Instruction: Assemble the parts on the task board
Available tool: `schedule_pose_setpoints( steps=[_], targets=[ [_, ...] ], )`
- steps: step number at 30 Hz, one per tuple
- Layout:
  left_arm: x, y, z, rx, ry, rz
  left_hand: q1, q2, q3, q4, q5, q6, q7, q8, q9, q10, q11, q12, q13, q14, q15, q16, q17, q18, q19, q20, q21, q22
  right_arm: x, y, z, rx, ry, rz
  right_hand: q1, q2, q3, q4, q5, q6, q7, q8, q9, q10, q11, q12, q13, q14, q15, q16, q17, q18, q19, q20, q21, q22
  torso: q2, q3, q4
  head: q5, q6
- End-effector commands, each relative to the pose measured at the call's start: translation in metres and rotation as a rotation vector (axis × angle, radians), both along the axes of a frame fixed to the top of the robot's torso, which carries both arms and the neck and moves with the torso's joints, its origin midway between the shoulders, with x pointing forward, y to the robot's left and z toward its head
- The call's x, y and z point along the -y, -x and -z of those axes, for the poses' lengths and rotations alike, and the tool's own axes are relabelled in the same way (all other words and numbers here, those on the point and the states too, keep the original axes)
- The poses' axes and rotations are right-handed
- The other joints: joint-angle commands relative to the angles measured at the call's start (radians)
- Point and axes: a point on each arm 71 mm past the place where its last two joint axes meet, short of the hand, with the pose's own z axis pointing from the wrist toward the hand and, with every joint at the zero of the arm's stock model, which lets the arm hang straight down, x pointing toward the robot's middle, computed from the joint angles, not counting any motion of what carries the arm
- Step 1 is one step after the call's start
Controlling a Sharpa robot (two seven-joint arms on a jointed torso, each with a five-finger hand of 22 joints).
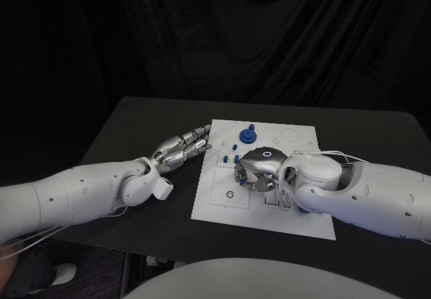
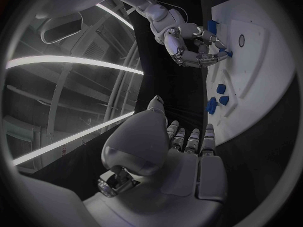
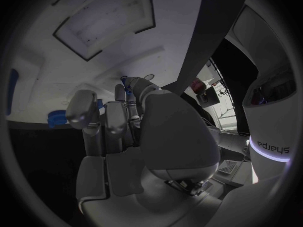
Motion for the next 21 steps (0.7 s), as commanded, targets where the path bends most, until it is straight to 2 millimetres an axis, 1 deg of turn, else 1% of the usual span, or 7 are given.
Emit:
schedule_pose_setpoints(
  steps=[1,9,21],
  targets=[
    [0.002,0.0007,-0.0011,0.007,0.028,0.006,0.009,0.0,0.007,0.0,0.005,0.002,0.007,0.001,0.001,-0.003,0.004,-0.005,-0.002,-0.001,0.004,-0.004,-0.001,0.019,-0.002,0.008,-0.001,-0.001,0.0016,0.0,0.0029,-0.006,0.012,0.012,-0.007,-0.001,-0.001,-0.007,0.001,0.0,0.001,0.007,0.001,0.001,0.004,-0.003,-0.001,-0.009,0.001,-0.005,-0.001,-0.012,-0.004,-0.001,-0.005,0.124,0.0,0.0007,0.0007,0.0,0.0],
    [0.0027,0.0008,-0.0004,0.005,0.028,0.008,0.01,0.0,0.008,-0.001,0.007,0.003,0.009,0.001,0.001,-0.004,0.005,-0.005,-0.002,-0.001,0.004,-0.004,-0.001,0.019,-0.001,0.008,-0.001,-0.001,0.0017,0.0009,0.0055,-0.013,0.015,0.01,-0.006,0.0,0.0,-0.008,0.002,-0.002,0.002,0.007,0.002,0.002,0.005,-0.005,-0.002,-0.01,0.001,-0.005,-0.002,-0.012,-0.004,-0.001,-0.005,0.124,0.0,0.0001,-0.0001,0.002,0.0],
    [0.0026,0.0009,0.0004,0.002,0.026,0.008,0.01,0.0,0.009,-0.002,0.008,0.005,0.01,0.002,0.002,-0.004,0.005,-0.005,-0.002,-0.001,0.004,-0.004,-0.001,0.019,-0.001,0.009,-0.001,-0.001,0.0017,0.0029,0.0072,-0.019,0.015,0.007,-0.006,-0.001,0.0,-0.009,0.001,-0.003,0.002,0.006,0.003,0.003,0.005,-0.007,-0.003,-0.01,0.001,-0.005,-0.002,-0.012,-0.005,-0.001,-0.006,0.124,0.0,0.0004,0.0,0.004,0.0]
  ],
)
